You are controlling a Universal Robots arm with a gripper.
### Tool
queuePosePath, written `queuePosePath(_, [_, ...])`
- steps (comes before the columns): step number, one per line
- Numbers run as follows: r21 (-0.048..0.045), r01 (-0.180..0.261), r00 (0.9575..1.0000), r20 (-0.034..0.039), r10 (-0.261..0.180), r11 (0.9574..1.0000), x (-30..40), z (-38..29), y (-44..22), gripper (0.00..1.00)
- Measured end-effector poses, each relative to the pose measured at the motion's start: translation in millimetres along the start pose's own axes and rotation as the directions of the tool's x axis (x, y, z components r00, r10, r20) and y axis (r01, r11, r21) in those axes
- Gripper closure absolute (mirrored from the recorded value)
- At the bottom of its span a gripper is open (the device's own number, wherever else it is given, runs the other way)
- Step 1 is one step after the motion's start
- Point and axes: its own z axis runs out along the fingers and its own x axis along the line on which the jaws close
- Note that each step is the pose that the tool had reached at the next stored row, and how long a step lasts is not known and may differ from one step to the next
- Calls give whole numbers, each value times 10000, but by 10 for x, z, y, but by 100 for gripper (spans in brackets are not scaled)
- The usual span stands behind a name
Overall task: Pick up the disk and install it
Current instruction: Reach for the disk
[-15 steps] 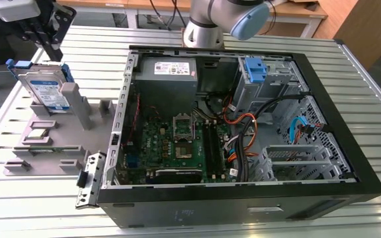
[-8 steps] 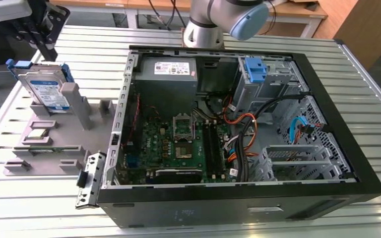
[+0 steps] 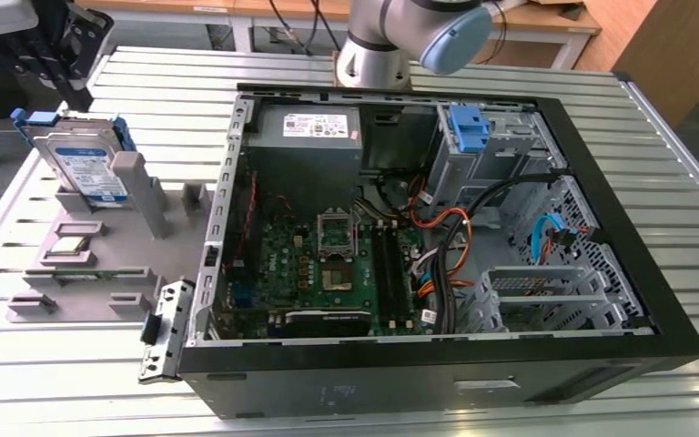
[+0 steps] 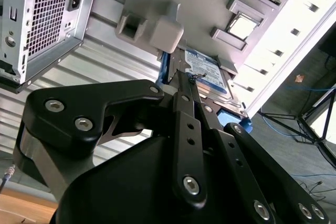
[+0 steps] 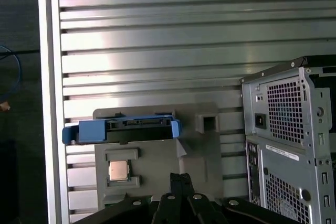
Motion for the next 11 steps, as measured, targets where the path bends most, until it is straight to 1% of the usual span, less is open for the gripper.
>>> queuePosePath(4, [0, -13, 10000, 1, 13, 10000, 48, 3, 1, 90])
queuePosePath(11, [0, -14, 10000, 1, 14, 10000, 58, 5, 1, 90])
